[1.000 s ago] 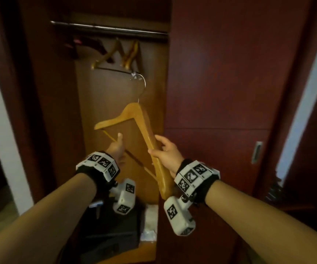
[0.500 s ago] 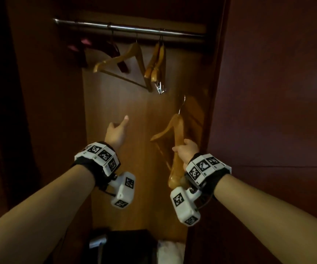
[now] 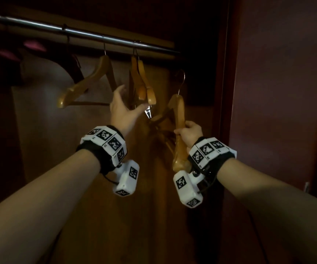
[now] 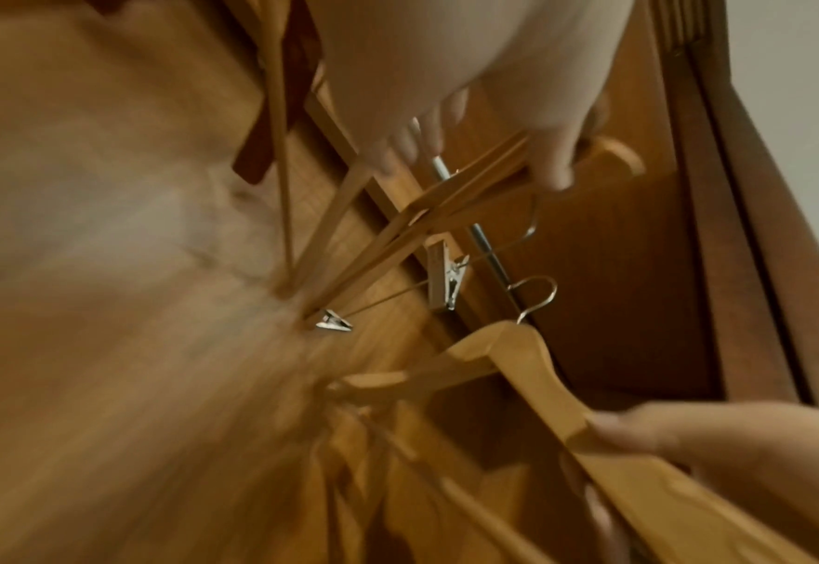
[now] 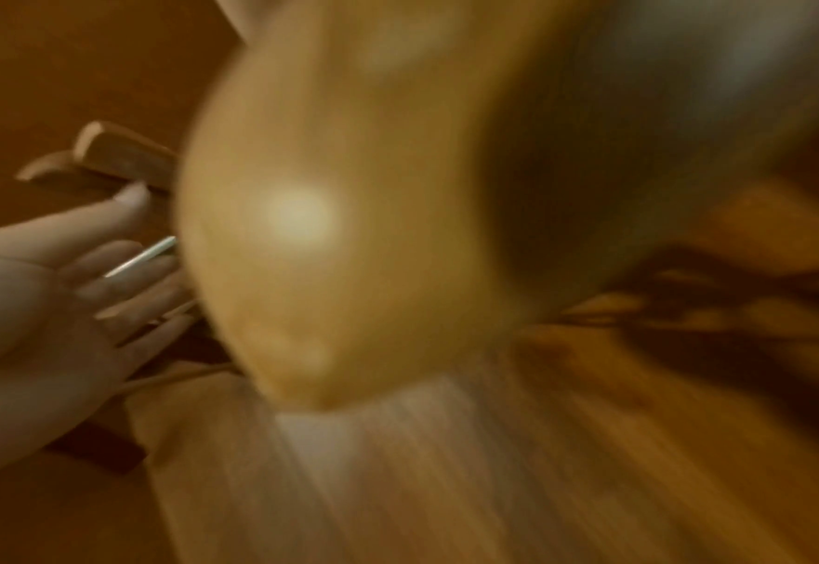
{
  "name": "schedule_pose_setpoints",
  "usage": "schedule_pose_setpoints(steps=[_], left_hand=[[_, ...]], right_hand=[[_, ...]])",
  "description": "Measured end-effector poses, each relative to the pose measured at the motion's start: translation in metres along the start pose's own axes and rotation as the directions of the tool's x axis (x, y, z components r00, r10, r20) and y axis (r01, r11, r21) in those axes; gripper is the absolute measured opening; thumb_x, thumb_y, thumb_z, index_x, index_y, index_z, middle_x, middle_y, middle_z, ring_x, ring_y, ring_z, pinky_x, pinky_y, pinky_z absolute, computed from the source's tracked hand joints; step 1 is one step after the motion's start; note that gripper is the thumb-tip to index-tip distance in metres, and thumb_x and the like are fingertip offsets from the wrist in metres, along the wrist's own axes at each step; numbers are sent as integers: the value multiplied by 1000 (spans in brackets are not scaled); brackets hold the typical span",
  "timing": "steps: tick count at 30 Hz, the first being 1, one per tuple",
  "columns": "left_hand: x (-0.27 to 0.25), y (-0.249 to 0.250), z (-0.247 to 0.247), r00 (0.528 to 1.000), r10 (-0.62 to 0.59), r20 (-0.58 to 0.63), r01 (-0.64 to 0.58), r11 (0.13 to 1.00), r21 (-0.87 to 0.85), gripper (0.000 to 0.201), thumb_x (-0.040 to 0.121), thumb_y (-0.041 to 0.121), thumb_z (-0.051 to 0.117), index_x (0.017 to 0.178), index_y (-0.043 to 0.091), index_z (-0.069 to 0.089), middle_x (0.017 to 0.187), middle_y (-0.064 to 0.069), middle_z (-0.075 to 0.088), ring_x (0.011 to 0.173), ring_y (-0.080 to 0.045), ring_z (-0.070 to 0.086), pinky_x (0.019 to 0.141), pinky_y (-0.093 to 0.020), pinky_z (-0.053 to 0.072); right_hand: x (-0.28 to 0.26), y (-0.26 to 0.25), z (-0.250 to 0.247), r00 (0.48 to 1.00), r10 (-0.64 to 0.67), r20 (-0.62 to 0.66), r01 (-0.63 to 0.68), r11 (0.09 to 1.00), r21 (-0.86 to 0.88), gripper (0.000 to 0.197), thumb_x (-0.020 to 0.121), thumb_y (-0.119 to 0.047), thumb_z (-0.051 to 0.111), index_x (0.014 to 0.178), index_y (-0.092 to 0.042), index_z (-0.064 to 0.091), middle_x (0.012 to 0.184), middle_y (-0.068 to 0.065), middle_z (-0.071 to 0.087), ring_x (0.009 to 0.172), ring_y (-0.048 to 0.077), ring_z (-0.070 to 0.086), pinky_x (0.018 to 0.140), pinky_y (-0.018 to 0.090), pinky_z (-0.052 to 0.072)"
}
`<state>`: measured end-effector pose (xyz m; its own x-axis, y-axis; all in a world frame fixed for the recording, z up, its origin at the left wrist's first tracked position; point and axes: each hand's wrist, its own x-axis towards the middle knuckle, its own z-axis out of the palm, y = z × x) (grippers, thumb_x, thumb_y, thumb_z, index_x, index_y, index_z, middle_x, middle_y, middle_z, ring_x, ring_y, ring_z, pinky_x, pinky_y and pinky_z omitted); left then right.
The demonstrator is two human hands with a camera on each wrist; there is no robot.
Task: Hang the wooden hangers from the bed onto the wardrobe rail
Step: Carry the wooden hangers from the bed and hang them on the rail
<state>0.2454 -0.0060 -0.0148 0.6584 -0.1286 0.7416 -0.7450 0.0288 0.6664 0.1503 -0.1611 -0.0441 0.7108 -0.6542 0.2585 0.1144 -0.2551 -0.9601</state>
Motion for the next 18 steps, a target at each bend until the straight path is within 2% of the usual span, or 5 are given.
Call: schedule_pose_setpoints(steps=[4, 7, 9, 15, 18], left_hand=[[19, -1, 2, 990, 91, 110, -87, 995, -44, 73, 68, 32, 80, 128, 27, 38, 128, 3, 50, 123, -13, 45, 107, -38, 37], [26, -1, 1, 975, 94, 201, -80, 994, -72, 61, 78, 23, 75, 127, 27, 39, 103, 14, 61, 108, -6, 56, 100, -42, 45], [30, -4, -1, 967, 108, 230, -97, 994, -56, 56, 78, 22, 74, 122, 29, 39, 95, 15, 63, 102, -6, 60, 98, -42, 46], [34, -15, 0, 948, 173, 266, -175, 984, -16, 32, 81, 17, 70, 105, 20, 50, 94, 14, 59, 92, 6, 54, 82, -18, 39], [33, -25, 2, 943, 223, 248, -228, 974, -8, 20, 81, 21, 71, 92, 28, 57, 96, 11, 61, 98, -8, 57, 87, -32, 46]], right_hand=[[18, -19, 3, 997, -50, -50, 47, 997, -56, 65, 86, -10, 61, 144, -14, 33, 132, 10, 52, 116, 30, 54, 101, 43, 44], [32, -34, 7, 995, -81, -55, 76, 994, -82, 63, 85, -9, 61, 142, -16, 37, 125, 12, 58, 109, 30, 59, 97, 43, 47], [42, -43, 8, 992, -113, -57, 107, 990, -93, 61, 87, -7, 57, 143, -16, 35, 125, 11, 58, 107, 29, 60, 96, 41, 48], [67, -68, 11, 977, -198, -79, 184, 970, -158, 60, 87, -13, 60, 142, -17, 37, 129, 12, 55, 114, 28, 56, 98, 41, 47], [77, -78, 15, 972, -221, -74, 203, 960, -193, 63, 86, -12, 63, 143, -16, 36, 130, 10, 55, 116, 27, 55, 98, 36, 46]])
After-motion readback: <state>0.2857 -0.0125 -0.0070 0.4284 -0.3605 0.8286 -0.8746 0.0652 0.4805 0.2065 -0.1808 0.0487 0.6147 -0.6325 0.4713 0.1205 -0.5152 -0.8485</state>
